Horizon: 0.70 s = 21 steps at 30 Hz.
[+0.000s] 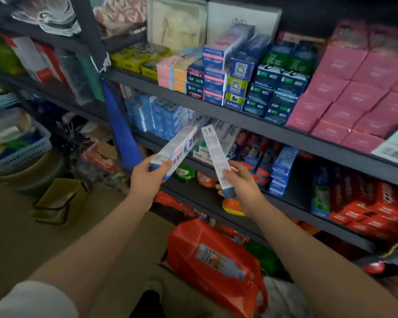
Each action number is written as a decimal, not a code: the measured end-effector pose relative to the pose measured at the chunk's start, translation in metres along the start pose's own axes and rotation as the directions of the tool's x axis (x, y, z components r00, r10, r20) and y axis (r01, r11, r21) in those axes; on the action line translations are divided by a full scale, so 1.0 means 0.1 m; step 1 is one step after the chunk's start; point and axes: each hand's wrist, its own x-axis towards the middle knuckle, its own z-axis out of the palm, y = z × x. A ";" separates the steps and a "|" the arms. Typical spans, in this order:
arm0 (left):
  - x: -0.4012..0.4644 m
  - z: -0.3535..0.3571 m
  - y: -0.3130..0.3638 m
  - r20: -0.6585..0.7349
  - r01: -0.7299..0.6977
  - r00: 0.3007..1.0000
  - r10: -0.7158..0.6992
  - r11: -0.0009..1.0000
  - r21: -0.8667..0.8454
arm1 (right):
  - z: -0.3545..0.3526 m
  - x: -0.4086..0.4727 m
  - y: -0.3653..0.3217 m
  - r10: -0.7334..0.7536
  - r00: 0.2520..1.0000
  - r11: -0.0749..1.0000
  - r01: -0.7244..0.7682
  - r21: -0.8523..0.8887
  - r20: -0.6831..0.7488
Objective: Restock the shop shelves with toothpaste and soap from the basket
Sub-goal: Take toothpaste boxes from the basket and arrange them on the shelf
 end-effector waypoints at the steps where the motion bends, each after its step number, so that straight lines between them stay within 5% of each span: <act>1: 0.19 -0.03 -0.03 0.028 -0.065 0.998 0.063 0.992 0.112 | 0.11 0.08 0.01 -0.041 0.998 0.996 0.037 -0.085 -0.051; 6: 0.99 -0.05 -0.11 0.236 -0.370 0.926 0.293 0.821 0.434 | 0.63 0.36 0.07 -0.262 0.935 0.809 0.078 -0.583 -0.239; 11: 1.58 0.07 -0.27 0.487 -0.647 0.761 0.428 0.559 0.518 | 0.97 0.67 0.05 -0.273 0.890 0.746 -0.043 -0.665 -0.364; 13: 1.76 0.08 -0.37 0.581 -0.710 0.704 0.410 0.420 0.565 | 1.03 0.80 0.04 -0.270 0.877 0.753 -0.065 -0.654 -0.398; 16: 1.97 0.08 -0.47 0.657 -0.706 0.708 0.261 0.283 0.649 | 1.13 0.98 0.02 -0.306 0.863 0.721 -0.067 -0.690 -0.403; 21: 2.15 0.03 -0.54 0.738 -0.747 0.658 0.151 0.254 0.614 | 1.38 1.30 -0.13 -0.310 0.872 0.559 -0.156 -0.814 -0.379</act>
